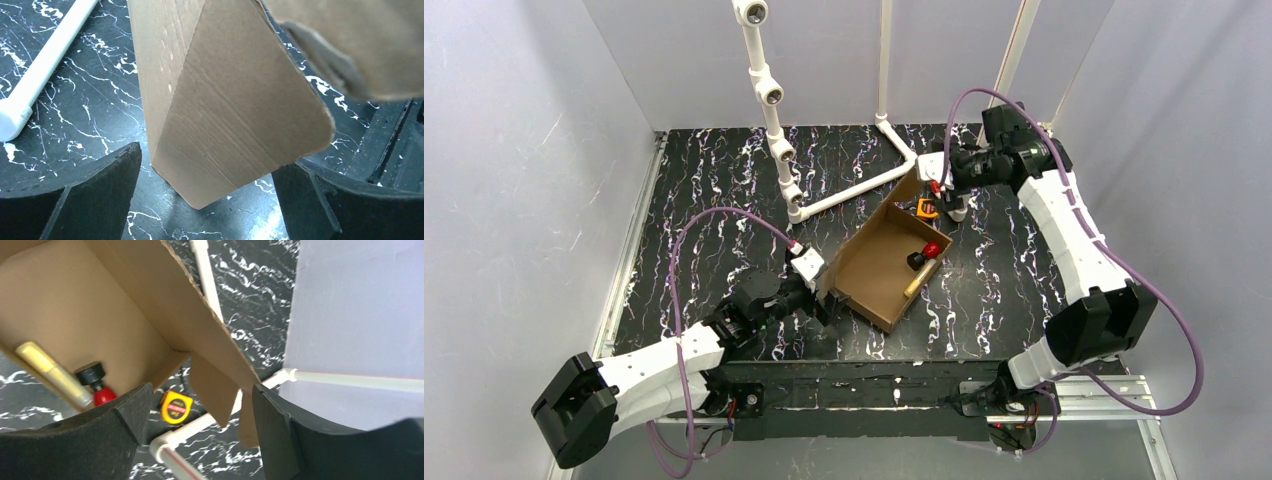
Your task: Fold the paper box
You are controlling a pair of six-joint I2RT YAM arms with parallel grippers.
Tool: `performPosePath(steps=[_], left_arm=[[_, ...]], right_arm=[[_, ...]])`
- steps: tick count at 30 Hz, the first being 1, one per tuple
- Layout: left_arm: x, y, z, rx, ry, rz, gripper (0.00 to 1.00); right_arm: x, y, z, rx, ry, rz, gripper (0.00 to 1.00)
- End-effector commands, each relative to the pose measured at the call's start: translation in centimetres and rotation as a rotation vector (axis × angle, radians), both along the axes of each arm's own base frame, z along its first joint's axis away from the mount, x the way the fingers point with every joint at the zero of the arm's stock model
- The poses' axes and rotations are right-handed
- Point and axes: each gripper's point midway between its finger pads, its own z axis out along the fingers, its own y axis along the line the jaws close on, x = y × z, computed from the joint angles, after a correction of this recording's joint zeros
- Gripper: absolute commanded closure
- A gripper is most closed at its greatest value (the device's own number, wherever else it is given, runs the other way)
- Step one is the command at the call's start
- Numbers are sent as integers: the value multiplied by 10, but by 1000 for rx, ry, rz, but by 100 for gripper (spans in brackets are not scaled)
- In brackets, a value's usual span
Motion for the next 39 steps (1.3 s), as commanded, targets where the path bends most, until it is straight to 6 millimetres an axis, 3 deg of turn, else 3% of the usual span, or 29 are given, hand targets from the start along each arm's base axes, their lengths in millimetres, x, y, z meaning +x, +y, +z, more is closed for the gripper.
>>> performPosePath(steps=[1, 9, 16, 19, 25, 29, 35, 39], left_arm=[[13, -3, 24, -41, -51, 45, 7], [24, 1, 24, -62, -10, 136, 16], [35, 9, 31, -60, -37, 207, 17], [43, 17, 36, -41, -75, 255, 19], [60, 31, 53, -5, -142, 359, 20], [65, 33, 58, -10, -137, 392, 20], [71, 39, 63, -35, -111, 447, 17], [73, 50, 68, -57, -103, 505, 2]], right_arm=[[8, 14, 29, -1, -65, 37, 20], [26, 24, 48, 0, -98, 34, 19], [18, 42, 25, -63, -48, 92, 26], [14, 43, 14, -100, -37, 97, 33], [7, 46, 6, -148, -3, 135, 65], [2, 50, 9, -141, 5, 137, 78], [-7, 51, 13, -136, 7, 116, 91], [-11, 48, 16, -130, 19, 90, 94]])
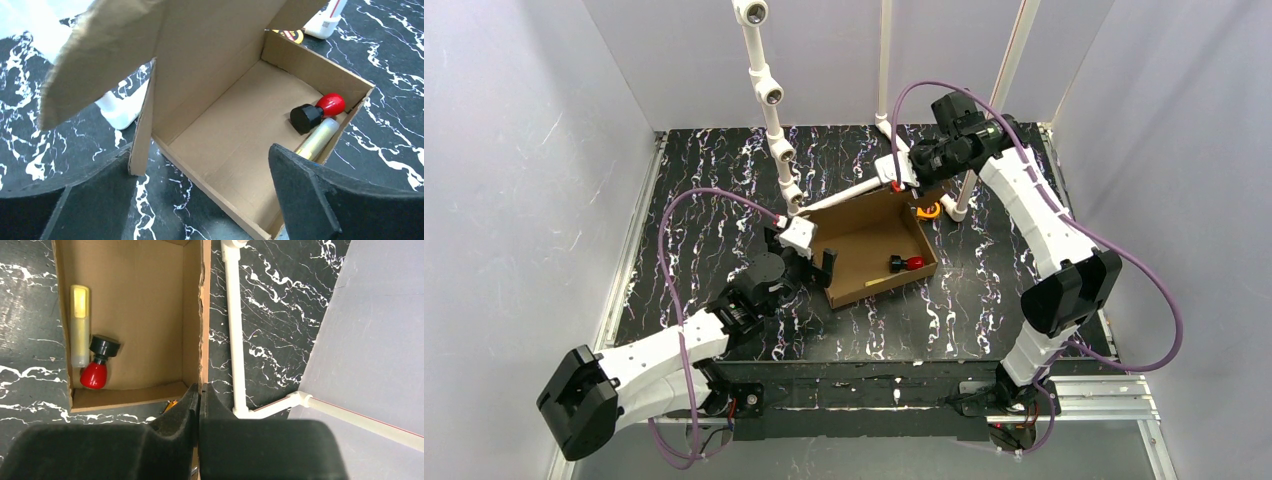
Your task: Fold the paper box
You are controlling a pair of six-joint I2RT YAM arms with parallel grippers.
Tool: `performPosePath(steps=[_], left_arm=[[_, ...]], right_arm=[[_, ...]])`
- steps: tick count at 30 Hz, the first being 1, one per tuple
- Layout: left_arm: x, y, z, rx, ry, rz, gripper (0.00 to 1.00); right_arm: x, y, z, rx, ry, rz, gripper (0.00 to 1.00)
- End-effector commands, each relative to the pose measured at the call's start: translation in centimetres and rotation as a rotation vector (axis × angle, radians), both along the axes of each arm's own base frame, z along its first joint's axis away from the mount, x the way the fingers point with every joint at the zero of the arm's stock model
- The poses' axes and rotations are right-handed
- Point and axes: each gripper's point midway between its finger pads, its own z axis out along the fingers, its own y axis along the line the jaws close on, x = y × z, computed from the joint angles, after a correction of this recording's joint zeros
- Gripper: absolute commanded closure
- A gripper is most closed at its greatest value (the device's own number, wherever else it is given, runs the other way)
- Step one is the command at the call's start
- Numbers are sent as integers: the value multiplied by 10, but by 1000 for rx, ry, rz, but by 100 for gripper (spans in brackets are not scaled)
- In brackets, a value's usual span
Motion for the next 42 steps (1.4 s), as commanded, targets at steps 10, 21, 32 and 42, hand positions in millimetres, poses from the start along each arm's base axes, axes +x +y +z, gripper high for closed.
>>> performPosePath(steps=[10, 21, 32, 42], left_arm=[[-8, 52, 30, -313, 134, 132, 2], [-16, 115, -9, -396, 211, 412, 45], [46, 69, -35, -369, 391, 271, 73], [61, 44, -46, -390, 453, 171, 75]], right_arm=[[-17, -5, 19, 57, 41, -95, 94], [-14, 1, 20, 72, 62, -93, 94], [9, 15, 26, 103, 74, -119, 94], [20, 23, 20, 101, 101, -110, 94]])
